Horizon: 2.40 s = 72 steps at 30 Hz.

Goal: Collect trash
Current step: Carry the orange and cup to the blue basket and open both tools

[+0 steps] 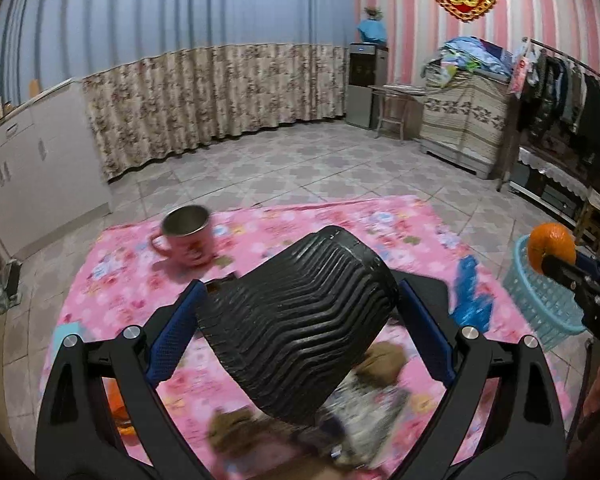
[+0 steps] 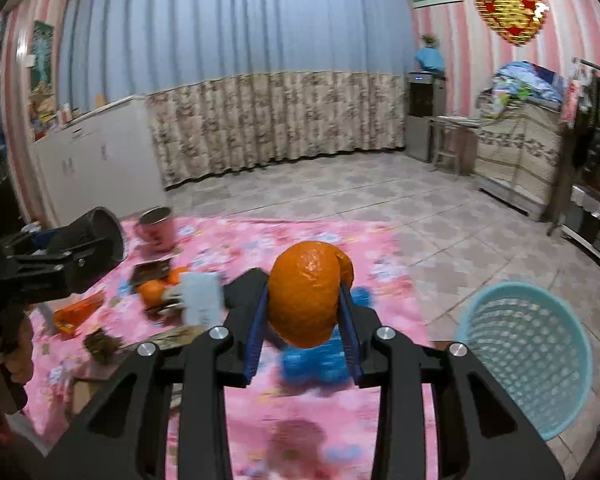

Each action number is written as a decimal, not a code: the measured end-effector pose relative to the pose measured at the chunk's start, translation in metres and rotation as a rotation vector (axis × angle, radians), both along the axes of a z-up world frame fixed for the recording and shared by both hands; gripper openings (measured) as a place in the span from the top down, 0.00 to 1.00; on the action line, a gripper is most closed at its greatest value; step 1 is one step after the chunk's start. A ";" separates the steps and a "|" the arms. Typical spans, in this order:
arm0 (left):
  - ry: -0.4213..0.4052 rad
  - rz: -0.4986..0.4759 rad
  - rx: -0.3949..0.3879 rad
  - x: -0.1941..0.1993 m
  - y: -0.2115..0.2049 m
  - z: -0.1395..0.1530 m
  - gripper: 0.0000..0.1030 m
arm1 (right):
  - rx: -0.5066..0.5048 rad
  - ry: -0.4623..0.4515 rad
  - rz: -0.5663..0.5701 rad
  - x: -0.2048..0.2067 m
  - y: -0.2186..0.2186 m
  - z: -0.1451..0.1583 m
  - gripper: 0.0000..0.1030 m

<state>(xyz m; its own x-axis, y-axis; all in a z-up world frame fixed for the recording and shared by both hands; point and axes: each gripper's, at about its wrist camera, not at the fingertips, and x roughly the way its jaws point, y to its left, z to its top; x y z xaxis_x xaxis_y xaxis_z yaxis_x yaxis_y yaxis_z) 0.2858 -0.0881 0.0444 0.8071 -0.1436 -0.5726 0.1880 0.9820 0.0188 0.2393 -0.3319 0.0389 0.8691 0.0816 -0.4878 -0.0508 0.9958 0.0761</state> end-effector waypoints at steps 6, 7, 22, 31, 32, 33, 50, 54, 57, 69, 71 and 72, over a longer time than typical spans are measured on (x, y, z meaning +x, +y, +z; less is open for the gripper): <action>-0.002 -0.065 0.010 0.011 -0.060 0.000 0.11 | -0.038 -0.008 -0.145 0.000 -0.066 0.006 0.67; 0.000 -0.078 0.012 0.012 -0.071 -0.001 0.11 | -0.038 -0.006 -0.163 -0.001 -0.075 0.005 0.67; -0.017 -0.353 0.003 0.022 -0.260 -0.022 0.11 | 0.017 0.101 -0.449 -0.019 -0.230 -0.036 0.67; 0.025 -0.476 -0.001 0.022 -0.340 -0.050 0.11 | 0.079 0.107 -0.503 -0.028 -0.260 -0.048 0.67; 0.030 -0.481 0.000 0.021 -0.345 -0.053 0.11 | 0.079 0.111 -0.509 -0.027 -0.262 -0.050 0.67; 0.038 -0.490 0.001 0.022 -0.349 -0.057 0.11 | 0.079 0.117 -0.514 -0.025 -0.265 -0.053 0.67; 0.148 -0.592 0.013 0.045 -0.390 -0.081 0.10 | 0.123 0.140 -0.538 -0.019 -0.277 -0.074 0.67; 0.128 -0.572 0.022 0.044 -0.384 -0.078 0.10 | 0.125 0.144 -0.540 -0.020 -0.277 -0.076 0.67; 0.115 -0.550 0.021 0.046 -0.376 -0.074 0.08 | 0.128 0.145 -0.545 -0.019 -0.277 -0.077 0.67; 0.059 -0.432 0.015 0.050 -0.326 -0.050 0.05 | 0.107 0.153 -0.534 -0.006 -0.259 -0.080 0.65; 0.058 -0.415 0.017 0.052 -0.320 -0.048 0.05 | 0.092 0.154 -0.538 -0.002 -0.254 -0.079 0.62; 0.058 -0.412 0.019 0.052 -0.318 -0.047 0.05 | 0.090 0.151 -0.538 -0.001 -0.251 -0.078 0.55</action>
<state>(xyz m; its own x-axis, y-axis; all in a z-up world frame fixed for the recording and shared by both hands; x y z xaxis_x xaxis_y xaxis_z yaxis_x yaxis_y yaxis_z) 0.3381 -0.4060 -0.0030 0.6509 -0.4369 -0.6208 0.5663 0.8241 0.0138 0.2385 -0.5828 -0.0395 0.7206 -0.3068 -0.6218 0.4804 0.8676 0.1286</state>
